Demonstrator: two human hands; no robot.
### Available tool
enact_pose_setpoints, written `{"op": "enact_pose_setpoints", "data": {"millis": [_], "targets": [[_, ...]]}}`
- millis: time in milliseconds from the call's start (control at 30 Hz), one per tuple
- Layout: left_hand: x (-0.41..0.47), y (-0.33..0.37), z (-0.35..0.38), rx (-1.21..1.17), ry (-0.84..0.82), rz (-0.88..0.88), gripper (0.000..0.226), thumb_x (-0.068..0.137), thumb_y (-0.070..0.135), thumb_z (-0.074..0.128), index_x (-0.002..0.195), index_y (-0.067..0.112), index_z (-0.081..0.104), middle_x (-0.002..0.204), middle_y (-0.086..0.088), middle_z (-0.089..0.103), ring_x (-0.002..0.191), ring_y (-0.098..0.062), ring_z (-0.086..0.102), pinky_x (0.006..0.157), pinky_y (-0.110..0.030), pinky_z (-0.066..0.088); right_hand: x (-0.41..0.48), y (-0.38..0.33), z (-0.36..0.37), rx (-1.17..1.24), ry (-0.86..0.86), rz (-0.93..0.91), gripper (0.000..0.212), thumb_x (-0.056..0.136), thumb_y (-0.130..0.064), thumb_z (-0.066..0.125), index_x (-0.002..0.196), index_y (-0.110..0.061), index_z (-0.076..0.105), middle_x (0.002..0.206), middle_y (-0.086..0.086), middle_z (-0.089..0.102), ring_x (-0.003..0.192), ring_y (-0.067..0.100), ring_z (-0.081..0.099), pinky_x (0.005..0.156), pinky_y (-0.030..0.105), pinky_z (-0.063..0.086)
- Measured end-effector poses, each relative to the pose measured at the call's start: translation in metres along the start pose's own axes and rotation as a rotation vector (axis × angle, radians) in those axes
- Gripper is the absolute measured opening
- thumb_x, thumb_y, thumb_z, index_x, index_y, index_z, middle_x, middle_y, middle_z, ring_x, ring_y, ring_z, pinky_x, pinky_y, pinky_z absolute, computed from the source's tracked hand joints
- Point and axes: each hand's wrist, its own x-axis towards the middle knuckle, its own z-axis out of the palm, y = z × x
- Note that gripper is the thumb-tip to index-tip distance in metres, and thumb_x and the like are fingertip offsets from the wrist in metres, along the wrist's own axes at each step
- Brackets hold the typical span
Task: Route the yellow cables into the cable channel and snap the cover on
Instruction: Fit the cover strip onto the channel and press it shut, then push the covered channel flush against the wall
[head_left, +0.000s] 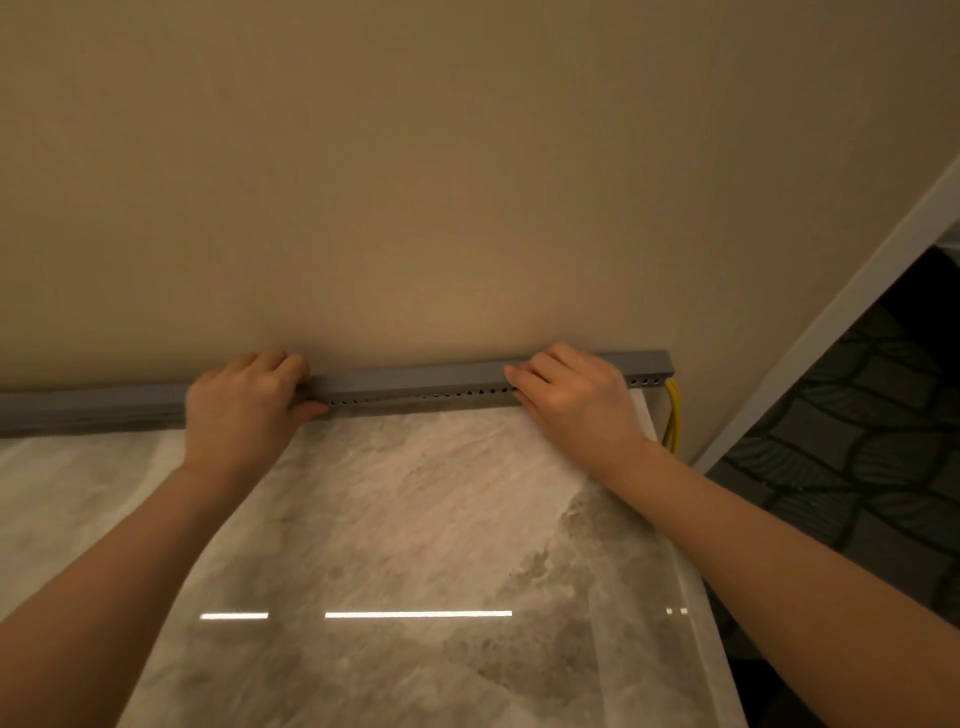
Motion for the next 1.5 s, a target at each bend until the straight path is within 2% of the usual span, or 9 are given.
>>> {"op": "enact_pose_setpoints", "data": {"millis": [100, 200, 267, 333, 433, 800, 1067, 1233, 1500], "targets": [[-0.003, 0.009, -0.002, -0.018, -0.033, -0.075, 0.03, 0.064, 0.023, 0.081, 0.079, 0.007, 0.06, 0.077, -0.014, 0.062, 0.071, -0.035, 0.059, 0.051, -0.037, 0.043, -0.002, -0.005, -0.008, -0.008, -0.063, 0.023, 0.02, 0.072, -0.002, 0.069, 0.091, -0.009, 0.072, 0.071, 0.004, 0.066, 0.068, 0.023, 0.061, 0.05, 0.029, 0.048], [-0.007, 0.023, -0.006, -0.037, -0.062, -0.139, 0.03, 0.076, 0.024, 0.069, 0.101, 0.01, 0.059, 0.098, -0.014, 0.061, 0.09, -0.036, 0.056, 0.068, -0.042, 0.046, -0.002, -0.013, -0.018, -0.018, -0.175, 0.079, 0.032, 0.067, -0.005, 0.073, 0.099, -0.007, 0.07, 0.081, 0.006, 0.069, 0.076, 0.024, 0.064, 0.056, 0.03, 0.05], [-0.012, 0.033, -0.01, -0.055, -0.099, -0.136, 0.039, 0.081, 0.029, 0.061, 0.116, 0.014, 0.052, 0.111, -0.011, 0.058, 0.103, -0.034, 0.052, 0.079, -0.042, 0.043, -0.002, -0.017, -0.024, -0.007, -0.297, 0.128, 0.041, 0.073, -0.009, 0.07, 0.113, -0.006, 0.064, 0.101, 0.009, 0.068, 0.094, 0.026, 0.061, 0.071, 0.032, 0.051], [-0.024, 0.041, -0.019, -0.079, -0.113, -0.129, 0.045, 0.084, 0.035, 0.057, 0.124, 0.017, 0.046, 0.12, -0.007, 0.054, 0.111, -0.031, 0.048, 0.087, -0.041, 0.043, -0.003, -0.024, -0.029, 0.023, -0.427, 0.144, 0.049, 0.085, -0.017, 0.058, 0.132, -0.01, 0.047, 0.129, 0.008, 0.054, 0.119, 0.026, 0.046, 0.092, 0.036, 0.042], [-0.046, 0.05, -0.034, -0.117, -0.106, -0.137, 0.047, 0.087, 0.039, 0.054, 0.128, 0.019, 0.043, 0.126, -0.004, 0.052, 0.116, -0.027, 0.047, 0.09, -0.04, 0.043, -0.003, -0.037, -0.034, 0.056, -0.48, 0.12, 0.057, 0.09, -0.03, 0.051, 0.141, -0.016, 0.031, 0.145, 0.005, 0.036, 0.129, 0.025, 0.033, 0.101, 0.038, 0.034], [-0.183, 0.014, -0.094, -0.094, -0.102, -0.339, 0.043, 0.089, 0.041, 0.048, 0.127, 0.023, 0.044, 0.124, 0.0, 0.054, 0.114, -0.023, 0.049, 0.085, -0.037, 0.043, 0.018, -0.163, -0.072, 0.249, -0.506, -0.171, 0.061, 0.092, -0.043, 0.046, 0.143, -0.019, 0.023, 0.15, 0.002, 0.029, 0.132, 0.023, 0.032, 0.105, 0.038, 0.034], [-0.306, -0.084, -0.135, -0.166, -0.008, -0.515, 0.039, 0.089, 0.041, 0.05, 0.125, 0.025, 0.048, 0.124, 0.005, 0.054, 0.112, -0.019, 0.05, 0.085, -0.035, 0.044, 0.049, -0.317, -0.098, 0.348, -0.492, -0.293, 0.06, 0.092, -0.041, 0.049, 0.143, -0.022, 0.024, 0.149, 0.001, 0.031, 0.129, 0.024, 0.036, 0.1, 0.041, 0.041], [-0.386, -0.165, -0.144, -0.152, -0.04, -0.562, 0.039, 0.09, 0.042, 0.046, 0.126, 0.027, 0.045, 0.126, 0.007, 0.052, 0.11, -0.016, 0.05, 0.082, -0.031, 0.044, 0.077, -0.422, -0.096, 0.424, -0.492, -0.3, 0.062, 0.091, -0.042, 0.049, 0.144, -0.022, 0.025, 0.148, 0.001, 0.032, 0.129, 0.024, 0.037, 0.1, 0.04, 0.042], [-0.433, -0.259, -0.129, -0.197, -0.077, -0.628, 0.04, 0.091, 0.042, 0.045, 0.129, 0.027, 0.043, 0.127, 0.006, 0.051, 0.113, -0.016, 0.048, 0.085, -0.031, 0.043, 0.119, -0.527, -0.053, 0.455, -0.558, -0.288, 0.06, 0.09, -0.043, 0.05, 0.143, -0.023, 0.028, 0.147, 0.002, 0.035, 0.129, 0.025, 0.038, 0.098, 0.039, 0.043]]}}
